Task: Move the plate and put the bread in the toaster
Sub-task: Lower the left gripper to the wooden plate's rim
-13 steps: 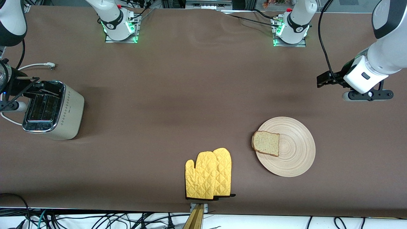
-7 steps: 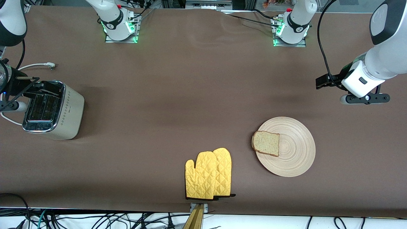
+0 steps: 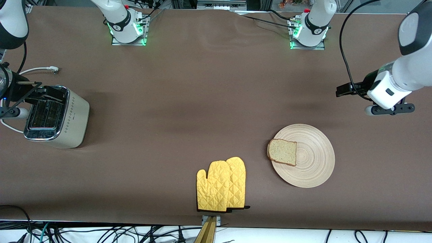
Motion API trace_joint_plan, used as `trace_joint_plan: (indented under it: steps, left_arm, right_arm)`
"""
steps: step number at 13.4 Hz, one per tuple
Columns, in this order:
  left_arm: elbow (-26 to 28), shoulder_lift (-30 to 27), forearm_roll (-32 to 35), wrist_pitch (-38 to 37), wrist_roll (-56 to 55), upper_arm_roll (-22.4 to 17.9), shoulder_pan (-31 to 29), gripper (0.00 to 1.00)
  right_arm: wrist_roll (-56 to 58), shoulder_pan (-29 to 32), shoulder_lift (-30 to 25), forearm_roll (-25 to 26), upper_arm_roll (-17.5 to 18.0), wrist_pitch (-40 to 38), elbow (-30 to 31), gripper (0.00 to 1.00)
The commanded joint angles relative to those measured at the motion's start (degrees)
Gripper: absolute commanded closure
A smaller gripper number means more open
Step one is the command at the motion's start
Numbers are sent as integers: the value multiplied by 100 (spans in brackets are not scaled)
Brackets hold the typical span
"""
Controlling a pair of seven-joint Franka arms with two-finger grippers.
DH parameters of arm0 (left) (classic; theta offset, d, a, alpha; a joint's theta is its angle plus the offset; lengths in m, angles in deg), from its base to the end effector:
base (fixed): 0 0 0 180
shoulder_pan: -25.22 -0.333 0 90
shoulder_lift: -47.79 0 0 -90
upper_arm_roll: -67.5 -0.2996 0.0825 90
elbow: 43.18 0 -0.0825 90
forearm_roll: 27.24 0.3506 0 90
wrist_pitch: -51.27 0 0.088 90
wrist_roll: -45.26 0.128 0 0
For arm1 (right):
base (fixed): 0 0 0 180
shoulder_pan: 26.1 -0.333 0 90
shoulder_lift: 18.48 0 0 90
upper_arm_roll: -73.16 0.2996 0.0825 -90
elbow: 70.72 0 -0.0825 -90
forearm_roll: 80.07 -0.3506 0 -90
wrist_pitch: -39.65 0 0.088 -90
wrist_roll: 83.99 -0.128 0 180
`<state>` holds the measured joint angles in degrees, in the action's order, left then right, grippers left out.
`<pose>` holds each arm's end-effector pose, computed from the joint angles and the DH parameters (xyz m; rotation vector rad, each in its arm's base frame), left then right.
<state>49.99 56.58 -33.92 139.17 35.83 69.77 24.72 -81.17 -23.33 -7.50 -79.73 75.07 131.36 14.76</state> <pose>0.5411 -0.0308 0.4800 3.0112 0.2164 -0.3886 0.5727 -0.0109 0.5191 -3.1353 -0.0538 0.1298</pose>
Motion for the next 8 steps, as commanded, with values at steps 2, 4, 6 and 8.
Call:
trace_joint_plan:
  steps: [2, 4, 6, 8]
  left_arm:
    - [-510, 964, -858, 322, 11, 19, -729, 0]
    - [-519, 1273, -1177, 796, 308, 19, -907, 0]
    - [-519, 1615, -1230, 1271, 467, 28, -942, 0]
    - [-519, 1897, -1990, 1387, 808, 28, -1117, 0]
  right_arm:
    - [8, 12, 18, 2, 2, -4, -67, 0]
    - [-9, 4, 18, 98, 11, 30, -67, 0]
    - [-18, -14, 9, 230, 20, 162, -58, 0]
    - [-27, -14, 18, 231, 20, 180, -49, 0]
